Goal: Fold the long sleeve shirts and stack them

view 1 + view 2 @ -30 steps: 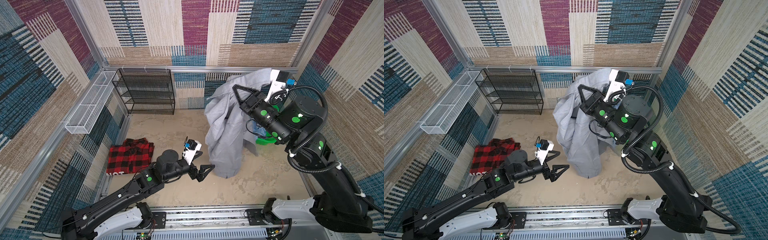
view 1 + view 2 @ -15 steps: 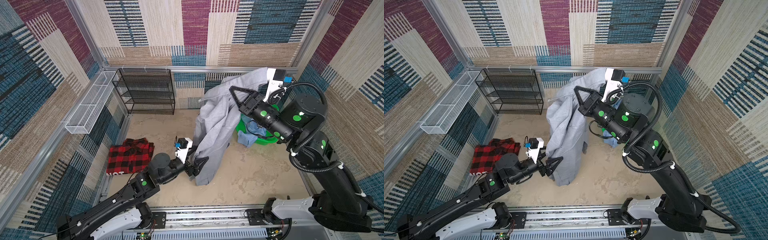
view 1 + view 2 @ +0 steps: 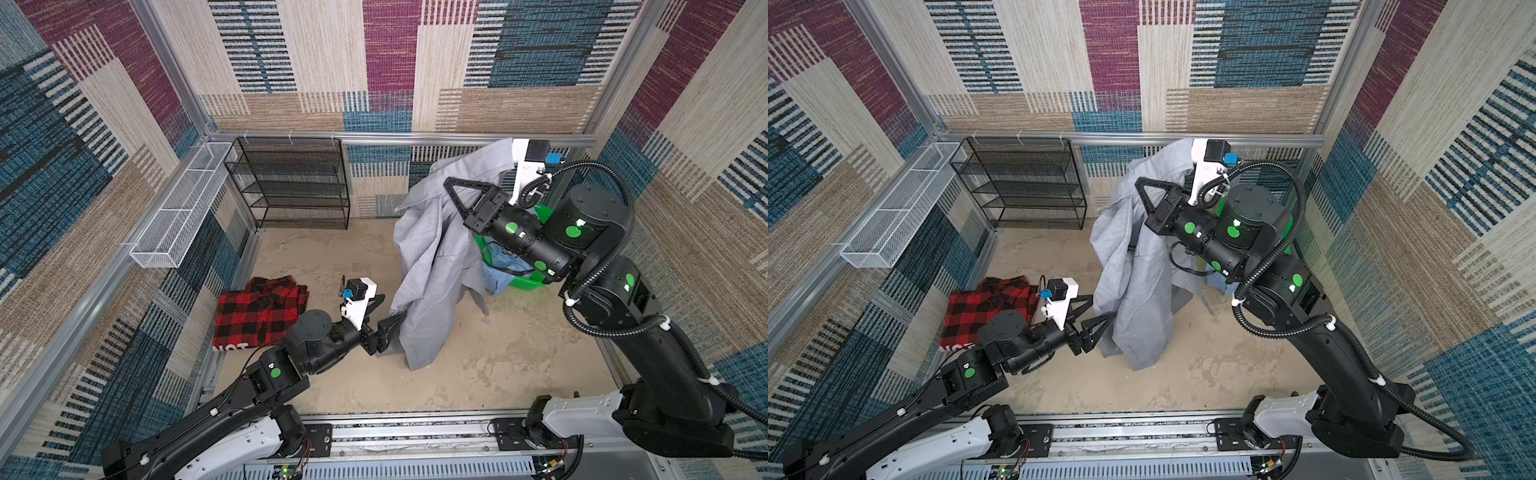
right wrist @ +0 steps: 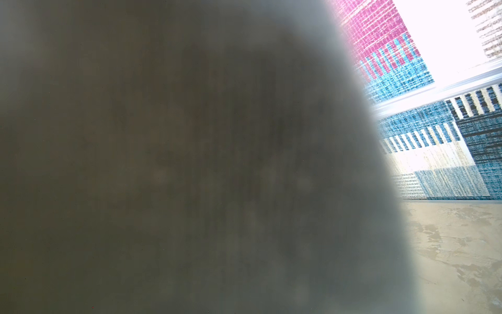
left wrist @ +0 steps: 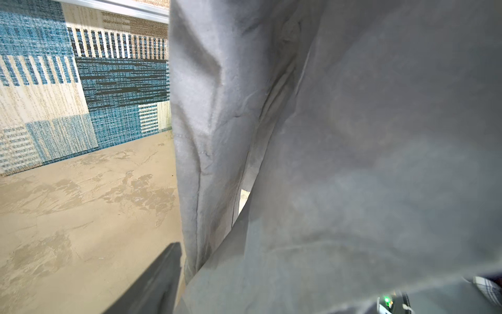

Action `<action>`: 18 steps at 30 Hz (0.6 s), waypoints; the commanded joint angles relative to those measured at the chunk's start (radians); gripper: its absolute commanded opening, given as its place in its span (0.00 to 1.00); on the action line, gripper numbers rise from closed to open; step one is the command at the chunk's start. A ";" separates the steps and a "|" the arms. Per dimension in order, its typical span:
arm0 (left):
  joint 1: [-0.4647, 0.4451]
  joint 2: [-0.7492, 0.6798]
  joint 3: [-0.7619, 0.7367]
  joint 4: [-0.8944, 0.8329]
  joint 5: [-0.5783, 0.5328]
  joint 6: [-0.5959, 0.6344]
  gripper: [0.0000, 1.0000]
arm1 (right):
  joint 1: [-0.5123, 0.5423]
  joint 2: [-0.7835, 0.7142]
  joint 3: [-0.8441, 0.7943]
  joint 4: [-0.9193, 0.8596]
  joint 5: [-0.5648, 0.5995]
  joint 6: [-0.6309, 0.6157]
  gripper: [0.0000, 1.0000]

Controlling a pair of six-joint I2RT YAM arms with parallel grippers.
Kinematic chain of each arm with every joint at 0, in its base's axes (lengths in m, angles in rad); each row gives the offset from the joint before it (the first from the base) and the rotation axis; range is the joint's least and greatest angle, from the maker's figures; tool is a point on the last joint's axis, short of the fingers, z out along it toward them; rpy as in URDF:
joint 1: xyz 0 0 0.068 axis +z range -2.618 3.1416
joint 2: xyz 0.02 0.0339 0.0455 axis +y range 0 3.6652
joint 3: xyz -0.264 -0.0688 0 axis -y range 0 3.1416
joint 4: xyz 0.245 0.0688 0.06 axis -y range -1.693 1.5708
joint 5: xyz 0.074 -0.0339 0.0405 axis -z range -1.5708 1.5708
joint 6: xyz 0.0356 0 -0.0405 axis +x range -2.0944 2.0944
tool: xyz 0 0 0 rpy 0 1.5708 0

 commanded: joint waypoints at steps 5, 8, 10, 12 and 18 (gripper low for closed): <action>0.002 -0.037 0.077 -0.143 -0.173 0.070 0.20 | 0.002 -0.011 0.022 0.013 0.006 -0.027 0.00; 0.003 -0.071 0.172 -0.300 -0.449 0.072 0.00 | 0.002 -0.040 -0.010 0.017 0.050 -0.028 0.00; 0.006 -0.089 0.262 -0.395 -0.600 0.083 0.00 | 0.001 -0.066 -0.052 0.032 0.071 -0.017 0.00; 0.008 -0.088 0.373 -0.478 -0.715 0.095 0.00 | 0.001 -0.099 -0.116 0.062 0.087 0.005 0.00; 0.007 0.013 0.710 -0.542 -0.830 0.234 0.00 | 0.003 -0.186 -0.346 0.187 0.029 0.168 0.00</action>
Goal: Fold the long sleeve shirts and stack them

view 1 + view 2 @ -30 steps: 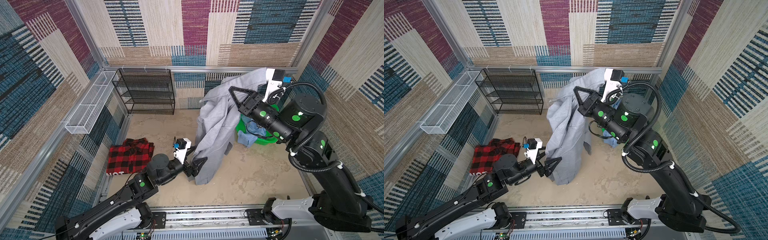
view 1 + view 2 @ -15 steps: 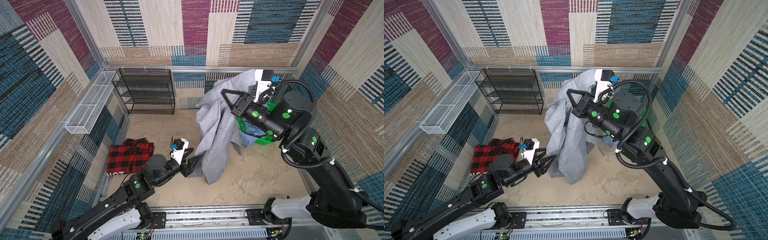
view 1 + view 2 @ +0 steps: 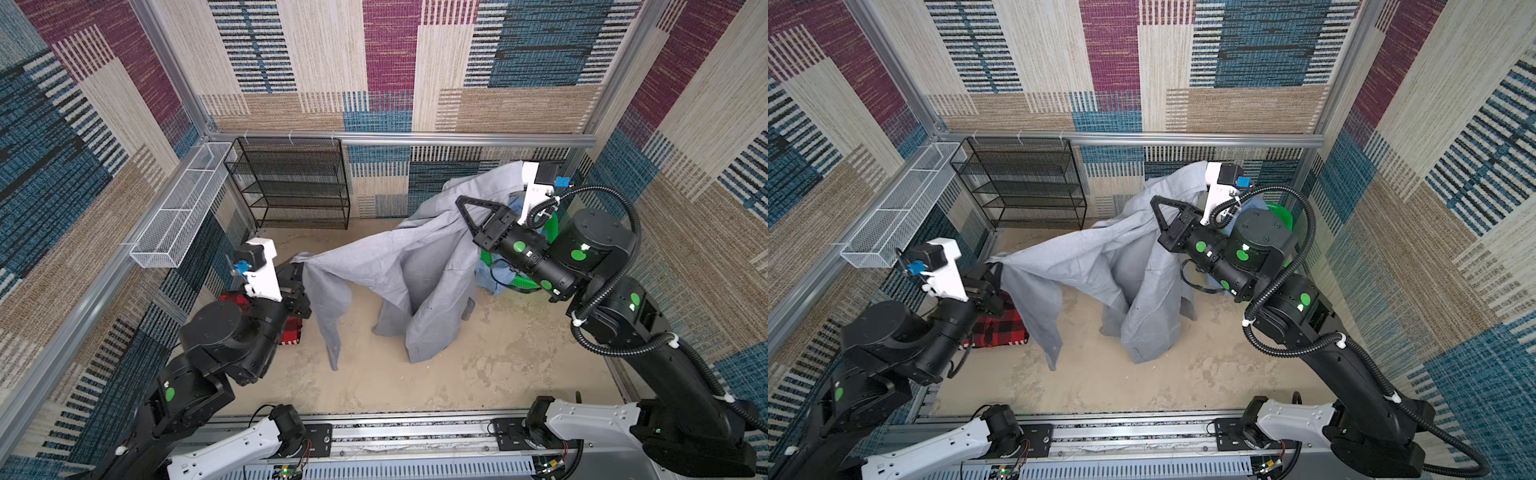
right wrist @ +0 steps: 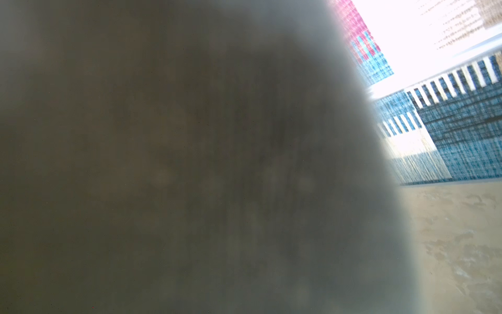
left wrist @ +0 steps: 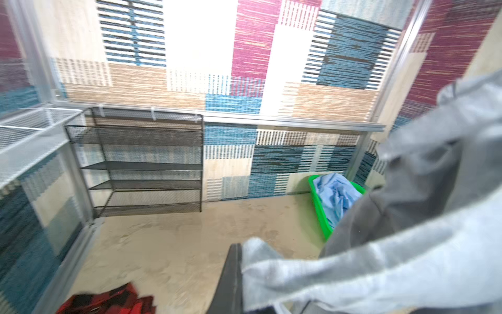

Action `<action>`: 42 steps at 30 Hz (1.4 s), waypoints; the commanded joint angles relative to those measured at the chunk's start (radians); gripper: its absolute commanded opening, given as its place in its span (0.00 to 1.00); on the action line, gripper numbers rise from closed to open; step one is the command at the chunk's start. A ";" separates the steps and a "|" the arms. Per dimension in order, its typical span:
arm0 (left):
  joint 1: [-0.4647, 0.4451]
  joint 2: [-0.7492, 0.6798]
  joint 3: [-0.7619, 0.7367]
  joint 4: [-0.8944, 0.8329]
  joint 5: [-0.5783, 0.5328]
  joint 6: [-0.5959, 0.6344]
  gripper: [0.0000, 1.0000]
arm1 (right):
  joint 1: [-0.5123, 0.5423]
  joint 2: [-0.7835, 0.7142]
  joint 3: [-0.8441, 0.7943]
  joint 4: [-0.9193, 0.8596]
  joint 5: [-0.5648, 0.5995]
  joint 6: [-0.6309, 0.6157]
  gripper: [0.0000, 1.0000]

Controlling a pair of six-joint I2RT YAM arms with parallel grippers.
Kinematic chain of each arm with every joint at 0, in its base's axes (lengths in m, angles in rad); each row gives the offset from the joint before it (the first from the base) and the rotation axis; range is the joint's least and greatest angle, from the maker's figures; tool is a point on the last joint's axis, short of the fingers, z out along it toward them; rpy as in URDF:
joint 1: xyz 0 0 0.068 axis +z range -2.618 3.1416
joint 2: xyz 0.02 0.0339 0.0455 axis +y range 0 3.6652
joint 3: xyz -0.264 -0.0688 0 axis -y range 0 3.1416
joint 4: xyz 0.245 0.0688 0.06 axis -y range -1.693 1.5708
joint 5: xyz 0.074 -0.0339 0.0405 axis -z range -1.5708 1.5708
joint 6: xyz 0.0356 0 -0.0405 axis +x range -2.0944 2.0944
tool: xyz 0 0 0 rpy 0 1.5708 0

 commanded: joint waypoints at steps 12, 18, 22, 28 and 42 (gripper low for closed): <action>-0.002 0.510 0.970 -0.036 -0.154 0.626 0.00 | 0.287 0.124 -0.126 0.490 -0.037 0.166 0.00; -0.229 0.628 0.846 0.572 -0.089 1.278 0.00 | 0.289 0.071 -0.218 0.580 0.108 0.256 0.00; -0.208 0.718 0.744 0.502 -0.010 1.216 0.00 | 0.289 -0.028 -0.397 0.546 0.267 0.370 0.00; 0.008 0.836 0.675 0.316 0.152 0.831 0.00 | 0.289 -0.234 -0.699 0.432 0.407 0.599 0.00; 0.194 1.395 0.784 0.181 0.346 0.560 0.00 | 0.289 -0.495 -1.284 0.198 0.527 1.061 0.00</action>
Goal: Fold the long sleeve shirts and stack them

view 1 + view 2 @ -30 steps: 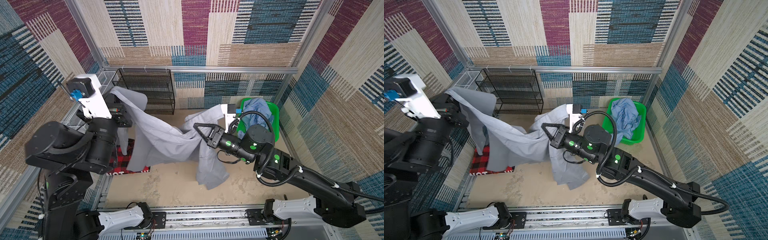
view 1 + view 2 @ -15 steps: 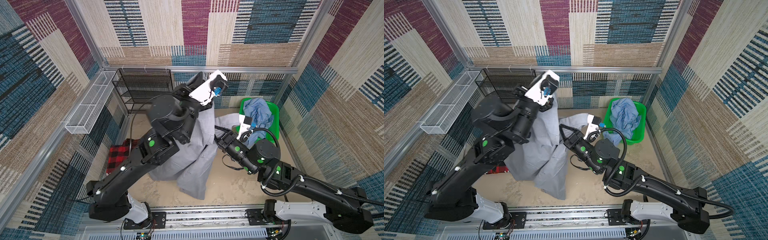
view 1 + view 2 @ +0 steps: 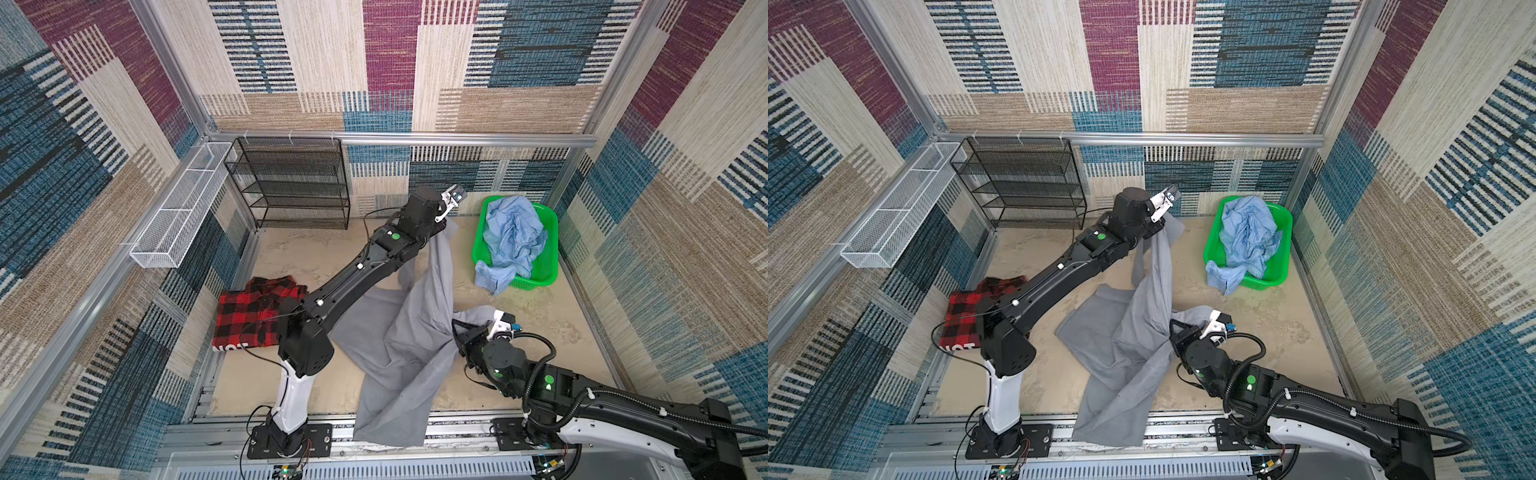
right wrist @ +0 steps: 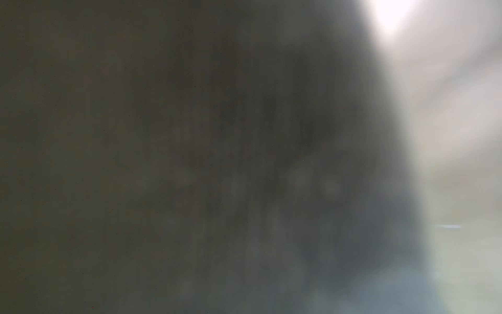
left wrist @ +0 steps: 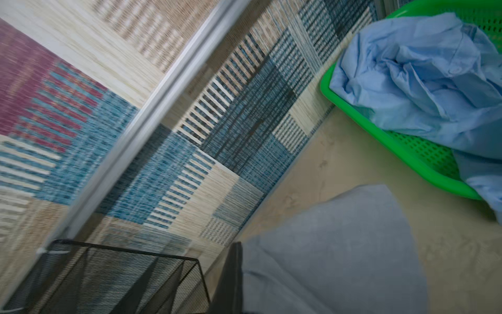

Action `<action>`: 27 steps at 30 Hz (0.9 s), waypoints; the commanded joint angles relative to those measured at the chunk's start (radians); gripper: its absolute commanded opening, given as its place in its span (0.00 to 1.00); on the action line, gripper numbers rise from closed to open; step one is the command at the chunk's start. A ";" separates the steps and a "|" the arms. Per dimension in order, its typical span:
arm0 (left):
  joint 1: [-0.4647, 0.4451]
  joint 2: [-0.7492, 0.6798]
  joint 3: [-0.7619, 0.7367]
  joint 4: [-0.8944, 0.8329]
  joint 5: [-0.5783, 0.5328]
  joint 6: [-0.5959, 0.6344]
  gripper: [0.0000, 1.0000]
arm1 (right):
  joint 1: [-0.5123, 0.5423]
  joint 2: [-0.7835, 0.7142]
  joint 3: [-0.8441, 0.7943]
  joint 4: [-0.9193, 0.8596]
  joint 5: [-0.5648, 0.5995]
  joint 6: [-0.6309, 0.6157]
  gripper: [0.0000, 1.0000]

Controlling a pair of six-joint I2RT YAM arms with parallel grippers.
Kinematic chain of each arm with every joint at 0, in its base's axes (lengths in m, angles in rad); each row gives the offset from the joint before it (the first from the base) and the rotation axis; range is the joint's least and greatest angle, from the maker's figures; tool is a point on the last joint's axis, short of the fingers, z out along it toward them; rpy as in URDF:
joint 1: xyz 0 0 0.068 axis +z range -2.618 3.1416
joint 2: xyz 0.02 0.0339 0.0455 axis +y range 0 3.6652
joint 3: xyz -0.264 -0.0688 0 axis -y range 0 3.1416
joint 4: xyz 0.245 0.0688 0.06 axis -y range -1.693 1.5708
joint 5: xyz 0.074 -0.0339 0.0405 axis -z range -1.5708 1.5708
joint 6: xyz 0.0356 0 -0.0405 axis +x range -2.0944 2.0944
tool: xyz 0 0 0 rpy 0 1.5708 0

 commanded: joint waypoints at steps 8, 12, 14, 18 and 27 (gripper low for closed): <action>0.039 0.200 0.111 -0.070 0.061 -0.179 0.05 | -0.003 -0.087 -0.057 -0.266 0.088 0.072 0.00; 0.044 0.136 0.142 -0.150 0.006 -0.232 0.34 | -0.028 -0.105 -0.080 -0.256 0.032 0.025 0.17; 0.055 0.071 0.126 -0.200 -0.025 -0.279 0.45 | -0.055 -0.112 -0.083 -0.301 -0.033 0.023 0.32; 0.088 -0.046 0.115 -0.429 -0.003 -0.478 0.99 | -0.074 -0.201 -0.082 -0.386 -0.069 0.035 0.50; 0.201 -0.211 -0.241 -0.666 0.173 -0.895 0.99 | -0.087 -0.247 -0.022 -0.422 -0.057 -0.060 0.63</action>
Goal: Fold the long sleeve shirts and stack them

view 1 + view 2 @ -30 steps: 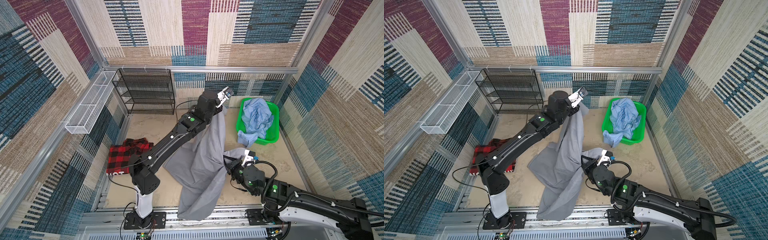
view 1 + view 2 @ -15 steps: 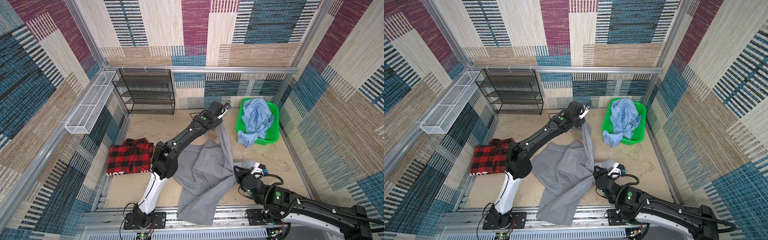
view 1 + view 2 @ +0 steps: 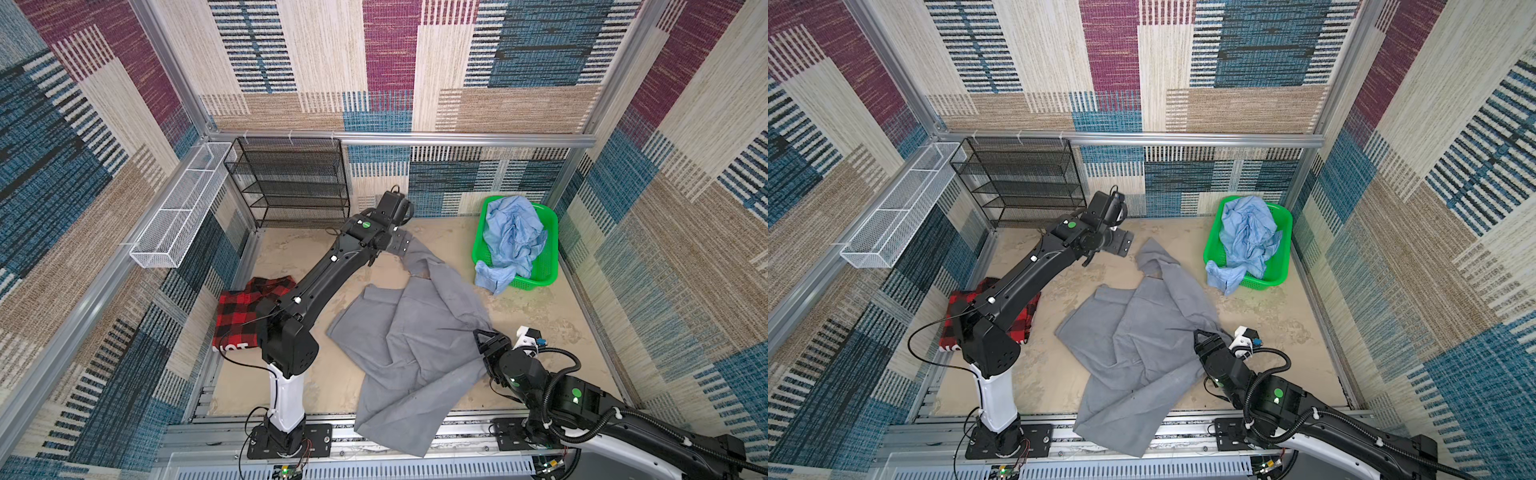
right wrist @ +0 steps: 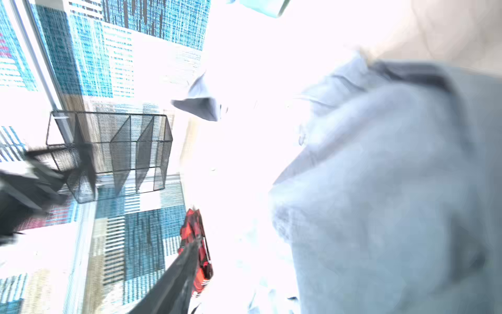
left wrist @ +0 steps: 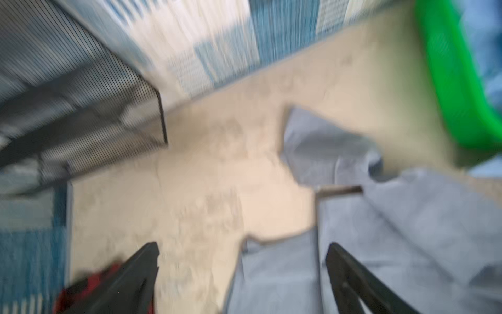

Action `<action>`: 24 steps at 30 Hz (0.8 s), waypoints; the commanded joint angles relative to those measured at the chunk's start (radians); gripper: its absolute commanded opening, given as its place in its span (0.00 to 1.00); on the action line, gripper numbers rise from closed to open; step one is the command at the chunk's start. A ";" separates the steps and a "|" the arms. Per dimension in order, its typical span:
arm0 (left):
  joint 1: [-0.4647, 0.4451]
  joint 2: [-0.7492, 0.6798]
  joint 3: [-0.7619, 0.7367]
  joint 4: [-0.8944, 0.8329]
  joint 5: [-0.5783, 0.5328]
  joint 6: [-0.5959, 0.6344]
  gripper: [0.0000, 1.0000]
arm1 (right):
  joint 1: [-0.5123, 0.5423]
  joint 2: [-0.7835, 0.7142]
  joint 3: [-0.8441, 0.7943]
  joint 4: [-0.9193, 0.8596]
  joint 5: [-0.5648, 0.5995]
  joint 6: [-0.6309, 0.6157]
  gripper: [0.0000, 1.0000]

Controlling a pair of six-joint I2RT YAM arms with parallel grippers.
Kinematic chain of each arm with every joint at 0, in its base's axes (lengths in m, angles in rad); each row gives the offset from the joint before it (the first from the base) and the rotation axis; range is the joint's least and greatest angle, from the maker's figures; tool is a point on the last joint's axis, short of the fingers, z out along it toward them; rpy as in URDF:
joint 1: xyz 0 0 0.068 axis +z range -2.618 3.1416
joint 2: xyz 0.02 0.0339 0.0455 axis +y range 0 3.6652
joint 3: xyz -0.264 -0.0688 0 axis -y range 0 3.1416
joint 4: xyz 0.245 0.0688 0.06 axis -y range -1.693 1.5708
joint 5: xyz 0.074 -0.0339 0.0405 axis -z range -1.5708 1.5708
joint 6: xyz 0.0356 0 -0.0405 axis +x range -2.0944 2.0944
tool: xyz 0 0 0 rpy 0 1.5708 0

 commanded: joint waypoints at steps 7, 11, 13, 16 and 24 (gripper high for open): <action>0.163 -0.089 -0.380 0.013 0.286 -0.281 0.99 | 0.000 0.004 0.018 0.038 -0.025 -0.109 0.64; 0.169 -0.020 -0.422 0.040 0.352 -0.302 0.99 | -0.001 0.002 0.022 0.046 -0.017 -0.136 0.64; 0.169 0.022 -0.414 0.047 0.364 -0.308 0.99 | -0.001 0.003 0.019 0.074 -0.021 -0.159 0.64; 0.169 0.065 -0.392 0.050 0.388 -0.309 0.99 | -0.001 0.004 0.023 0.087 -0.030 -0.172 0.64; 0.169 0.153 -0.340 0.065 0.406 -0.299 0.90 | -0.001 0.015 0.012 0.108 -0.021 -0.201 0.64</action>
